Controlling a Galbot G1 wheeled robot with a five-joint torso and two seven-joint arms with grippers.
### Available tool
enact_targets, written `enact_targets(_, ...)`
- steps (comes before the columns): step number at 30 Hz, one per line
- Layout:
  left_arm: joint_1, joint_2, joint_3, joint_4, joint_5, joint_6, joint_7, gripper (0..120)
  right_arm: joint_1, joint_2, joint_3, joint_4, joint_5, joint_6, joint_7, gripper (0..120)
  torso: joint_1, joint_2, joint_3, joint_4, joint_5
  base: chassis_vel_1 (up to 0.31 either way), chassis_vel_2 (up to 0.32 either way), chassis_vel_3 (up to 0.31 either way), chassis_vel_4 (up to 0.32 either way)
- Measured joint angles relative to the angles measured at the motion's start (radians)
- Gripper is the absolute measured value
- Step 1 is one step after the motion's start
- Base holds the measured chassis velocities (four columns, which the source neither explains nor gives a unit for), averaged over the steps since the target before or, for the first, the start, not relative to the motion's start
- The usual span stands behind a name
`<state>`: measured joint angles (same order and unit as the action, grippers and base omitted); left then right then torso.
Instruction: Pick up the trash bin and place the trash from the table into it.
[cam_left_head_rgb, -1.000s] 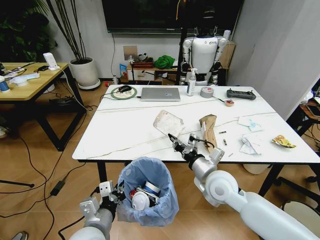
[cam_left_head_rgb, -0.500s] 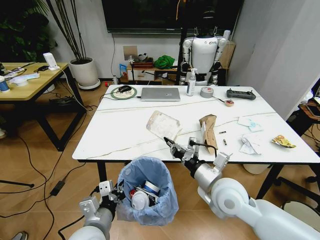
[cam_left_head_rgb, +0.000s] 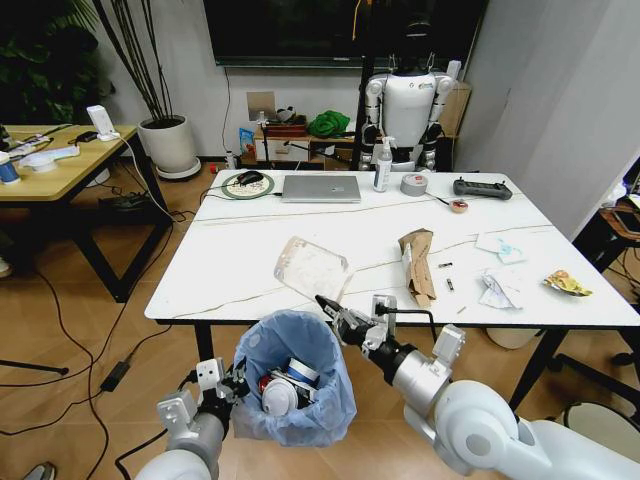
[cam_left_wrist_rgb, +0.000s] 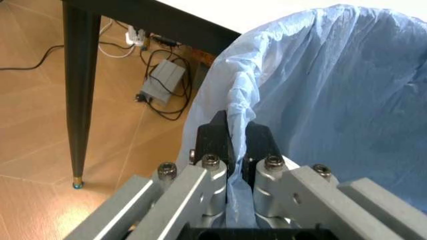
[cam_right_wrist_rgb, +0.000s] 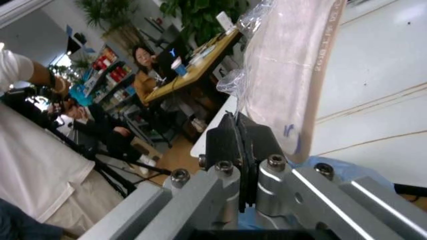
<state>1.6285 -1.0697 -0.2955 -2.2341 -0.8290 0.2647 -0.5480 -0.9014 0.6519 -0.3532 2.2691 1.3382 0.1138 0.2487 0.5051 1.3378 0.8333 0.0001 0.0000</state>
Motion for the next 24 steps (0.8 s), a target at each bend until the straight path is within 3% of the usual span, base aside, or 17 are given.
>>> enact_targets(24, -0.026, -0.001, -0.012, -0.006, -0.024, 0.001, -0.012, 0, -0.089, -0.031, -0.028, -0.018, -0.127, 0.022, -0.102, 0, 0.000, 0.000, 0.000, 0.0000, 0.0000, 0.000, 0.000, 0.000, 0.000)
